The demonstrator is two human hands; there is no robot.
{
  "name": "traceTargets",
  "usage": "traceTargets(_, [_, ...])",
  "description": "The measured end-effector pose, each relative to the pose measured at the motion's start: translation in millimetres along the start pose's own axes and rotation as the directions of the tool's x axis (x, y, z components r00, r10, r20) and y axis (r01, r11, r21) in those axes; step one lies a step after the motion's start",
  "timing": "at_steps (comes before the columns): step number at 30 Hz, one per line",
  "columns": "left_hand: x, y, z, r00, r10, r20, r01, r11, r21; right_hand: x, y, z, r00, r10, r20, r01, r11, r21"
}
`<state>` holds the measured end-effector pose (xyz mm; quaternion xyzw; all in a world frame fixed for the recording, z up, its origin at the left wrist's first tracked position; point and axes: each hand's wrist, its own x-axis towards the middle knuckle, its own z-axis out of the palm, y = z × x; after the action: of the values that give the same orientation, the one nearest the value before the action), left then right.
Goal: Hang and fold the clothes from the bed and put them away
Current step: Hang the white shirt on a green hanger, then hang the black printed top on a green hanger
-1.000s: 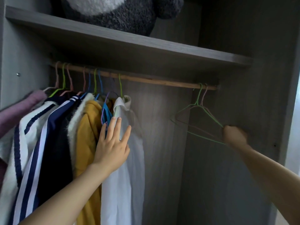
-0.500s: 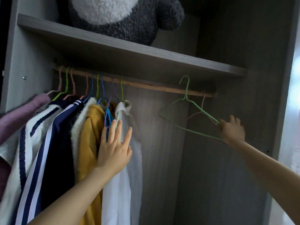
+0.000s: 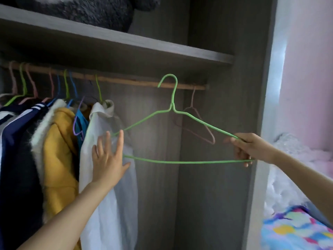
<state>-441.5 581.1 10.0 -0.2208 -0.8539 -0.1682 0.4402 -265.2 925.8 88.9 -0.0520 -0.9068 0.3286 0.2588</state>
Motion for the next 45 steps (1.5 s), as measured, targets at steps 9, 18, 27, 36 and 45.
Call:
traceTargets(9, [-22,144,28,0.993,0.116,-0.017,-0.116,0.949,-0.293,-133,64,-144,0.954,0.206,-0.217,-0.208,0.978,0.014])
traceTargets(18, [-108,435,32,0.889,0.438,-0.130,-0.413,0.647,-0.641,-382,154,-303,0.626,0.508,-0.592,-0.743,0.619,-0.254])
traceTargets(27, [-229,648,8,0.600,0.747,-0.286,-0.595,0.178,-0.784,-615,171,-299,0.310,0.600,-0.738,-0.893,0.450,-0.009])
traceTargets(36, [-350,792,1,0.179,0.935,-0.306,-0.517,-0.175,-0.838,-714,234,-269,0.053,0.641,-0.766,-0.847,0.435,0.305])
traceTargets(45, [-403,930,55,0.031,0.948,-0.316,-0.367,-0.284,-0.886,-720,343,-354,-0.137,0.672,-0.728,-0.884,0.249,0.396])
